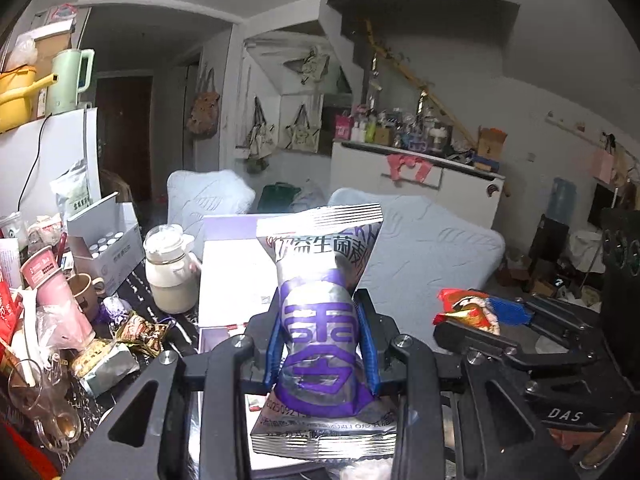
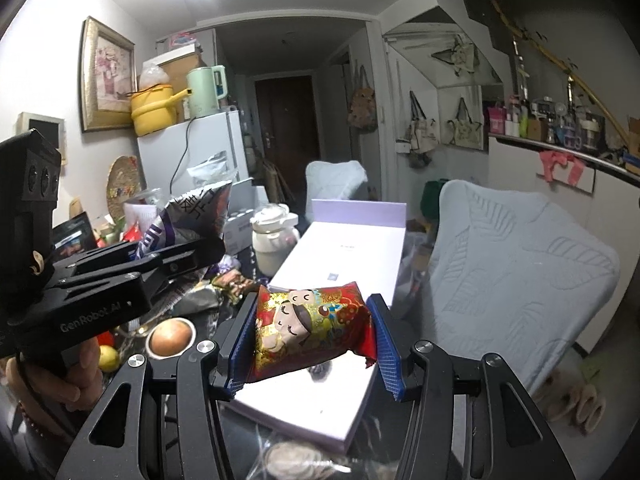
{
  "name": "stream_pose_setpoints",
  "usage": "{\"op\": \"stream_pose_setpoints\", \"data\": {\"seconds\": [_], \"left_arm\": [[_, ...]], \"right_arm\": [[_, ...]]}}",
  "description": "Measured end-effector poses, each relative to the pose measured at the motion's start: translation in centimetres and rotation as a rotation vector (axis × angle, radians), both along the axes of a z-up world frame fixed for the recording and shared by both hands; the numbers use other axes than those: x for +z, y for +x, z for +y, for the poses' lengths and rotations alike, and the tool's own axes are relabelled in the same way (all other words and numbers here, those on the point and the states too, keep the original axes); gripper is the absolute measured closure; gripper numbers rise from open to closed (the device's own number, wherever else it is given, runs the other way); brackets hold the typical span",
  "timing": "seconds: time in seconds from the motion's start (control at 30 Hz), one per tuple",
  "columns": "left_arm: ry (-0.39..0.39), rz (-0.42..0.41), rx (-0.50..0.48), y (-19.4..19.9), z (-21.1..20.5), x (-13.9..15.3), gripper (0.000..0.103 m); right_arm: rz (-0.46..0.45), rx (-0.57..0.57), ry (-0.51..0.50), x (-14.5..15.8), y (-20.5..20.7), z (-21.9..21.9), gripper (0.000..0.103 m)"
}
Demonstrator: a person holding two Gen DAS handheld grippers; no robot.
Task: Organize soft objects
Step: 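Carry both held bags over the open lavender box, then lower both bags into the lavender box and open both grippers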
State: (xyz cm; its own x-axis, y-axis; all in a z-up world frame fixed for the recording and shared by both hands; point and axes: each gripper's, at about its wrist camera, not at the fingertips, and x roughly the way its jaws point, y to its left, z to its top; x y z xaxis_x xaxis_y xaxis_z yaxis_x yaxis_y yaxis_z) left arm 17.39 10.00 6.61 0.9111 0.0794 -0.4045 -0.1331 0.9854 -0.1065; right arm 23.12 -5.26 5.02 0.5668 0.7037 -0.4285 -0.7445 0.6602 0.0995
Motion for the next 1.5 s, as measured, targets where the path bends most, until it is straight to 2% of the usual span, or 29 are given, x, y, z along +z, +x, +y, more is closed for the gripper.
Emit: {"op": "stream_pose_setpoints", "data": {"seconds": [0.3,0.6,0.77,1.07,1.5], "left_arm": [[0.005,0.114,0.041,5.1,3.8,-3.5,0.071],[0.030,0.198,0.087,7.9,6.0,-6.1,0.071],[0.047,0.254,0.094,9.0,6.3,-7.7,0.071],[0.022,0.336,0.101,10.6,7.3,-10.3,0.071],[0.015,0.436,0.126,12.6,8.0,-14.1,0.071]], "right_arm": [[0.028,-0.028,-0.038,-2.2,4.1,3.2,0.051],[0.037,-0.030,-0.095,-2.9,7.1,5.9,0.051],[0.059,-0.020,-0.150,-4.4,7.9,7.6,0.051],[0.135,0.001,-0.220,-7.5,9.6,9.5,0.051],[0.200,-0.023,-0.275,-10.6,12.3,10.8,0.051]]}}
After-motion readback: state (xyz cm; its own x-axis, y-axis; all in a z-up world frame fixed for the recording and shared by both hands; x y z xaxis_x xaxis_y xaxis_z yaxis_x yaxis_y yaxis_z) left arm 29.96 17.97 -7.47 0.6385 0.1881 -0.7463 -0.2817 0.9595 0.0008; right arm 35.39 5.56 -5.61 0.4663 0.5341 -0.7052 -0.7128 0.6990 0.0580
